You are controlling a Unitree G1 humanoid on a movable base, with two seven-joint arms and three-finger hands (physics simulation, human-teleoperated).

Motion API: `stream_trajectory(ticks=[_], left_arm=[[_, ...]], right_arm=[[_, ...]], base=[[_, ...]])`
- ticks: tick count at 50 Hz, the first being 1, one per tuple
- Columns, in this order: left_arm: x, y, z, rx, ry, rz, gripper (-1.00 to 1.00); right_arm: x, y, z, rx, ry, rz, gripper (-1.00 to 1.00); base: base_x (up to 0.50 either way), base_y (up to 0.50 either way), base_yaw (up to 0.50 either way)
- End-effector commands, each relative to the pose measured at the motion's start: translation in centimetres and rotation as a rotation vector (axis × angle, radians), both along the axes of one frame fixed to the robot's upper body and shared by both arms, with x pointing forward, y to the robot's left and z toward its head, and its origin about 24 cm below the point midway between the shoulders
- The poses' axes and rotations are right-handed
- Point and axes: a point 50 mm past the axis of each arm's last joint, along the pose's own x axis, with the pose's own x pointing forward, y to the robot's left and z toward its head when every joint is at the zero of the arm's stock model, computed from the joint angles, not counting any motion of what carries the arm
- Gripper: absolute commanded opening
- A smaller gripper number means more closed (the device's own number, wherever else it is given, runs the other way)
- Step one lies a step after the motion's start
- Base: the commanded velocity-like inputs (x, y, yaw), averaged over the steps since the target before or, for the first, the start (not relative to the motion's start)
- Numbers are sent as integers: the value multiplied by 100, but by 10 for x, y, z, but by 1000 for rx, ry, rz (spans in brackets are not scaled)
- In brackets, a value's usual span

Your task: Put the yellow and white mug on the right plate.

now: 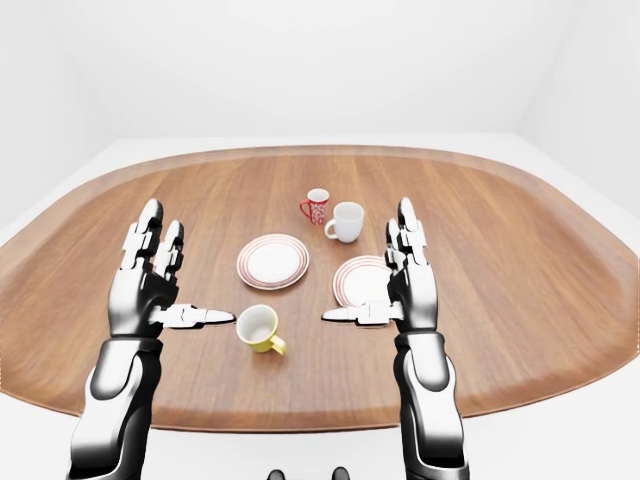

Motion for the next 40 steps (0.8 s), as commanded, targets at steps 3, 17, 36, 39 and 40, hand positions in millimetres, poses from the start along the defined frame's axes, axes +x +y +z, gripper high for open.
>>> stream_trajectory(ticks=[3, 17, 36, 39, 40], left_arm=[[0, 0, 1, -2, -3, -2, 100], [1, 0, -1, -2, 7, -2, 100], [0, 1, 3, -3, -12, 1, 100], [0, 2, 4, -3, -16, 3, 100], [0, 2, 4, -3, -20, 4, 100]], right_arm=[[0, 0, 1, -2, -3, 2, 100], [1, 0, 2, -26, -6, -5, 100], [0, 0, 2, -10, -8, -12, 100], [1, 2, 1, -38, -2, -14, 100], [0, 3, 3, -38, -10, -15, 100]], base=[[50, 0, 0], [28, 0, 0], [11, 0, 0], [13, 0, 0], [0, 0, 0]])
